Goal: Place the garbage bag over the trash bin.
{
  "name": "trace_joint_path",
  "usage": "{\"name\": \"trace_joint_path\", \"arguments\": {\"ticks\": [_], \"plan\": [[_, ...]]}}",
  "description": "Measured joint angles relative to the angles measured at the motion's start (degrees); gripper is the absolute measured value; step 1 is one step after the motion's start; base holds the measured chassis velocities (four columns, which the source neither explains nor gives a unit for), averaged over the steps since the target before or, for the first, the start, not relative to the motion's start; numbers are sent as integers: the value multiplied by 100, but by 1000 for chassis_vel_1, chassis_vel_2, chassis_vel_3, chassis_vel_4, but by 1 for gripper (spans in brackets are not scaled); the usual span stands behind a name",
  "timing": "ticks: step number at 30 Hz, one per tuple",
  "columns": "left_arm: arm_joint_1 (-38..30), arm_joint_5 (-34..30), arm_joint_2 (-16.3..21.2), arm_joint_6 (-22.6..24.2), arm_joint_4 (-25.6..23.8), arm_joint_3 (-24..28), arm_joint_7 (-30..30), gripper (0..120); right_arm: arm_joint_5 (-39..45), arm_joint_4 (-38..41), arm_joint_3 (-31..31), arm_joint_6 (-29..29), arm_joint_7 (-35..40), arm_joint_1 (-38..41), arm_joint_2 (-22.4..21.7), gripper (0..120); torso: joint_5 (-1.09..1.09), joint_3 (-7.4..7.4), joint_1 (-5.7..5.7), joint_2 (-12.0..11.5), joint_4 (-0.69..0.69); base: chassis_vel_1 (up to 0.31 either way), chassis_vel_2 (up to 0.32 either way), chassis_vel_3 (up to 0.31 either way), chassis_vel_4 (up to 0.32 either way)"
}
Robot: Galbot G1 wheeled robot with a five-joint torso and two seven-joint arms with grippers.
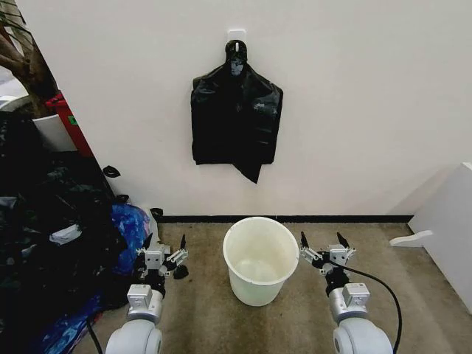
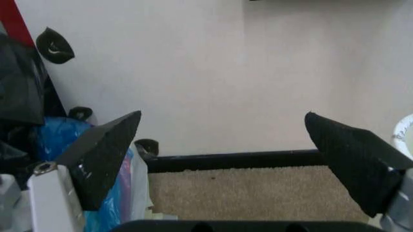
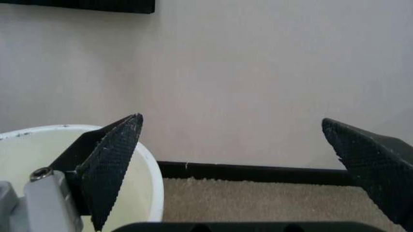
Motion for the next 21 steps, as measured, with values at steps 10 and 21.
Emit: {"name": "trace_joint_path", "arguments": {"ticks": [10,21], "plan": [[25,-33,42,10,-66,-19,-9,100,8,118,10,16,-13,-73,35,100,1,0,0,0,1,0,0,0,0],[532,-828,924,278,-1641,-517,-319,100,265,2004,167,335,-427,-1116,582,100,-4,0,0,0,-1,0,0,0,0]]}}
